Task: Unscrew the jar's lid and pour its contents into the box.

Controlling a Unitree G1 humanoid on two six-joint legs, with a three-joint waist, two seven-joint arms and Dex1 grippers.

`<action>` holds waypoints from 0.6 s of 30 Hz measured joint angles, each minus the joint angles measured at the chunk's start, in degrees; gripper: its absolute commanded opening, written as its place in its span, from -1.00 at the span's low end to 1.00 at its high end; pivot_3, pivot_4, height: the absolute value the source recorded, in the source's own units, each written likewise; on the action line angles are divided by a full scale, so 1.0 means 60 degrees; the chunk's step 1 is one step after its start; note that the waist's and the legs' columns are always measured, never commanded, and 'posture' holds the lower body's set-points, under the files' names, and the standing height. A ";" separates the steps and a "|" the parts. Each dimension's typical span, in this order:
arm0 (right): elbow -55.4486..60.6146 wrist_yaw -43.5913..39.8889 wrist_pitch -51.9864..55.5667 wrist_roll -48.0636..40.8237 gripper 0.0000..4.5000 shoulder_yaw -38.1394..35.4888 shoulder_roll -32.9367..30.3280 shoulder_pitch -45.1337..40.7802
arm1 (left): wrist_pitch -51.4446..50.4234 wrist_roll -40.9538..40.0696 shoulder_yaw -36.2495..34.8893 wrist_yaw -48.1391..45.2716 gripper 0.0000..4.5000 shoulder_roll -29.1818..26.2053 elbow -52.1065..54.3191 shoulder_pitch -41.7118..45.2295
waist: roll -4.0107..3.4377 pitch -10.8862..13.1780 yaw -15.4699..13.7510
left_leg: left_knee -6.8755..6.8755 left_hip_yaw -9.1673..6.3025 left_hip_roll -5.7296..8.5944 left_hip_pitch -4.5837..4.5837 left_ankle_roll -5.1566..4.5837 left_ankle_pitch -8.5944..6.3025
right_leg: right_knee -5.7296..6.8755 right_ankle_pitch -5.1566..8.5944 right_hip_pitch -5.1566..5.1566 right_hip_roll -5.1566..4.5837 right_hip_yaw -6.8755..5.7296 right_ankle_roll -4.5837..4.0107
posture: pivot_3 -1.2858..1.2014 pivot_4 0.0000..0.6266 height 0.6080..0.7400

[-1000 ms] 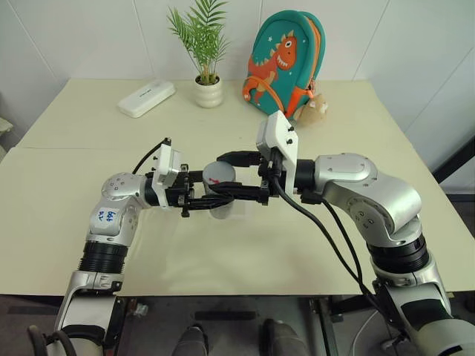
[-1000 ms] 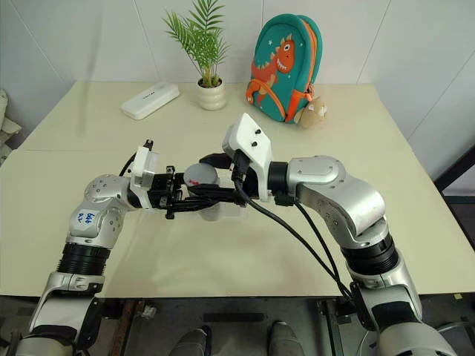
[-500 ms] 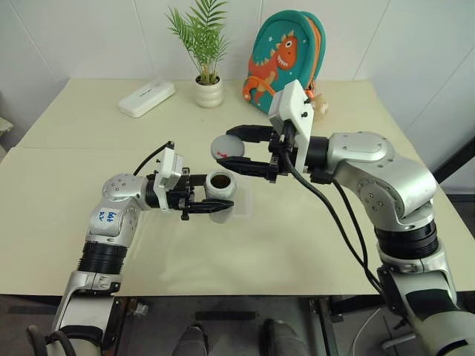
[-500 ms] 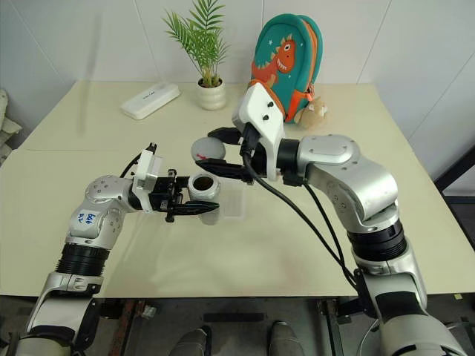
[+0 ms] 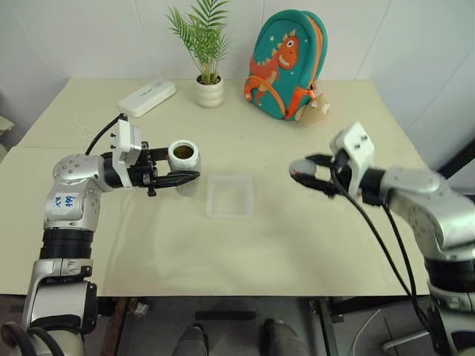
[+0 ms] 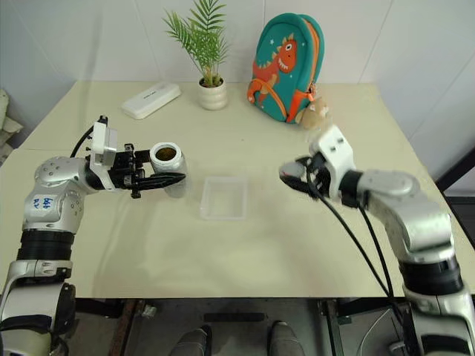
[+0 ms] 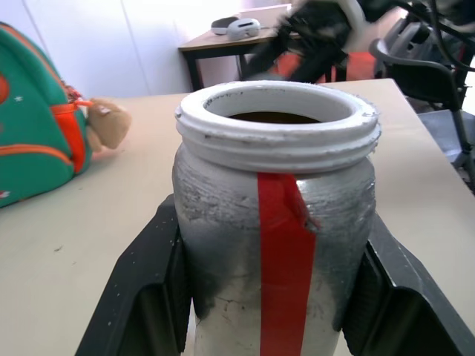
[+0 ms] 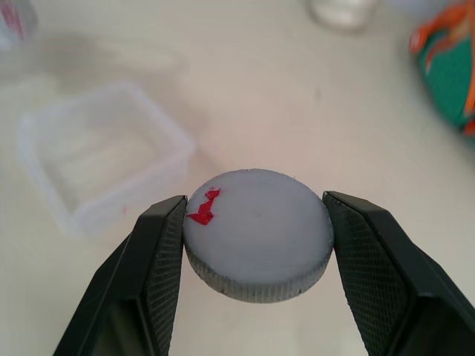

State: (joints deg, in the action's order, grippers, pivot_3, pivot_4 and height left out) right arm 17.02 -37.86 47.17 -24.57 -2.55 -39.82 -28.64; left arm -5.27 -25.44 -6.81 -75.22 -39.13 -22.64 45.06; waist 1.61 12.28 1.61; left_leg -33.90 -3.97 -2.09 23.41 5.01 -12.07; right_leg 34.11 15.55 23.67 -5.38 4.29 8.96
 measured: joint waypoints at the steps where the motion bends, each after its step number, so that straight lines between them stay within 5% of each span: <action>1: -0.0015 0.0123 -0.0057 0.0091 0.16 0.0004 0.0079 0.0367 | 0.0101 0.0043 -0.0004 -0.0020 -0.06 -0.0028 -0.0200 0.0076 | -0.0001 0.0001 0.0001 | -0.0003 0.0002 0.0001 0.0004 0.0000 0.0000 | -0.0001 -0.0001 0.0001 -0.0001 0.0001 0.0001 | 0.03 -0.52 1.00; 4: -0.0332 0.0604 -0.0679 0.0508 0.16 -0.0008 0.0584 0.1363 | 0.0680 0.0263 0.0033 -0.0201 -0.06 0.0007 -0.0969 0.0514 | -0.0001 0.0000 0.0019 | -0.0015 0.0004 0.0002 0.0003 0.0000 0.0001 | 0.0001 -0.0005 -0.0001 0.0000 0.0002 0.0007 | 0.03 -0.52 1.00; 12: -0.0971 0.0738 -0.1937 0.0817 0.96 -0.0048 0.1015 0.2245 | 0.2521 0.1178 0.0201 -0.0078 -0.06 0.0305 -0.3064 0.1788 | 0.0000 0.0001 0.0007 | -0.0019 0.0002 0.0001 -0.0001 0.0000 0.0006 | 0.0008 -0.0006 -0.0006 0.0003 0.0002 0.0009 | 0.03 -0.52 1.00; 18: -0.0190 0.0077 -0.2460 0.0294 0.96 -0.1096 0.0357 0.2813 | 0.5439 0.2978 0.0811 0.0943 -0.06 0.0267 -0.5063 0.2887 | -0.0003 0.0002 -0.0029 | -0.0013 0.0002 0.0002 0.0002 0.0000 0.0004 | 0.0003 -0.0007 -0.0007 0.0003 0.0002 0.0021 | 0.03 -0.52 1.00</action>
State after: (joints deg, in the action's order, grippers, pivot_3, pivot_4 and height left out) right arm 15.88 -37.40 32.41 -22.81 -9.13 -37.68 -11.76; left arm 27.36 -7.57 -1.95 -69.56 -37.52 -53.01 62.38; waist 1.59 12.29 1.44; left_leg -33.98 -3.96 -2.07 23.42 5.01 -12.04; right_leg 34.13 15.51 23.63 -5.36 4.30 9.08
